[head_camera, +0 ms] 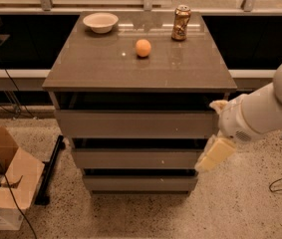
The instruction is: Open bottom drawer
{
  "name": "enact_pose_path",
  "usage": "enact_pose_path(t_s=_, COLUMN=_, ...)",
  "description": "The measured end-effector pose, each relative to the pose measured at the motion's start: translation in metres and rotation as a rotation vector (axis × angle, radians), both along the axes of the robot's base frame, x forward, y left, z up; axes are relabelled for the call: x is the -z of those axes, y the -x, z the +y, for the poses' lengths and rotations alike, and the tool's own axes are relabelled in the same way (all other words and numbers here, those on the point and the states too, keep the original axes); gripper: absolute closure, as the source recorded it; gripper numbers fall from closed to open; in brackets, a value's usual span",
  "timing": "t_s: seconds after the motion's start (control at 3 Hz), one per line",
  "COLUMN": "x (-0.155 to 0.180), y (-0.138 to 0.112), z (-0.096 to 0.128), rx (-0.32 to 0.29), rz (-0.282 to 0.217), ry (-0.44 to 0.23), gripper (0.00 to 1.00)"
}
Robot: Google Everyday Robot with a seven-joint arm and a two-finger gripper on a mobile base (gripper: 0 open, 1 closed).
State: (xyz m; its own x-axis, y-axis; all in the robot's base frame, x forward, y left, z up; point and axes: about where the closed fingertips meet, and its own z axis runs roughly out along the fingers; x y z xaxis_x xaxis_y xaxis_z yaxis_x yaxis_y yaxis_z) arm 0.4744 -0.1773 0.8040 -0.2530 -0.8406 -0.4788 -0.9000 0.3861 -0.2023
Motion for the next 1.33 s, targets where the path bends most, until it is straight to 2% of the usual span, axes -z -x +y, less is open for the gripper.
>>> enact_pose_path(t_s=0.33, x=0.052, y=-0.003, z=0.005, rx=0.026, rz=0.02, ry=-0.06, gripper=0.0)
enact_pose_path(t_s=1.0, x=0.151, y=-0.014, z=0.006, rx=0.08, rz=0.099, ry=-0.192, gripper=0.0)
enact_pose_path(t_s=1.33, x=0.199, y=-0.024, z=0.004, rx=0.131, rz=0.19, ry=-0.259, gripper=0.0)
